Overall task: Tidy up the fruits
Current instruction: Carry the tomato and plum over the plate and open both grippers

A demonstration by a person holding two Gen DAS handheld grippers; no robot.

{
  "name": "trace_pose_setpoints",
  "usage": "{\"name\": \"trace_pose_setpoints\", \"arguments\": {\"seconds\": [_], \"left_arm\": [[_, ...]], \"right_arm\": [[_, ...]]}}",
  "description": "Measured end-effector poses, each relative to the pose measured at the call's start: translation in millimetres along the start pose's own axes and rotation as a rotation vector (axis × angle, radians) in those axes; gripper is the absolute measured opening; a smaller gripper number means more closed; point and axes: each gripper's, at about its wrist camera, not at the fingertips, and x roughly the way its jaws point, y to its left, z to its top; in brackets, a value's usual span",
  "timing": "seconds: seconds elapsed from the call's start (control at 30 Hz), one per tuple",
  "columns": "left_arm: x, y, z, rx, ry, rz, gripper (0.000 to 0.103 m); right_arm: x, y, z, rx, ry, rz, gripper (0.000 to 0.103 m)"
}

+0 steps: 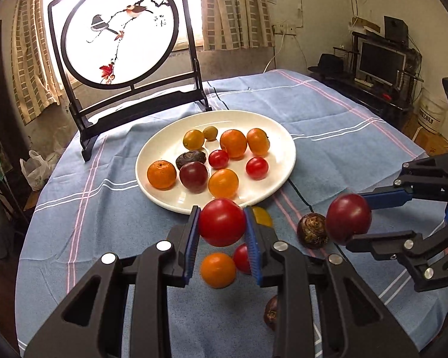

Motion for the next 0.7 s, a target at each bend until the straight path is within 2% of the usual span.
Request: {"name": "trace_pose_setpoints", "arguments": {"seconds": [0.47, 0.7], "left_arm": [[12, 11, 7, -0.035, 0.012, 0.036, 0.028], [15, 43, 27, -0.095, -0.013, 0.061, 0.028]], "right_arm": [[8, 1, 6, -0.001, 0.009, 0.005, 0.038], [4, -20, 25, 0.021, -0.028, -0.03, 0.039]]}}
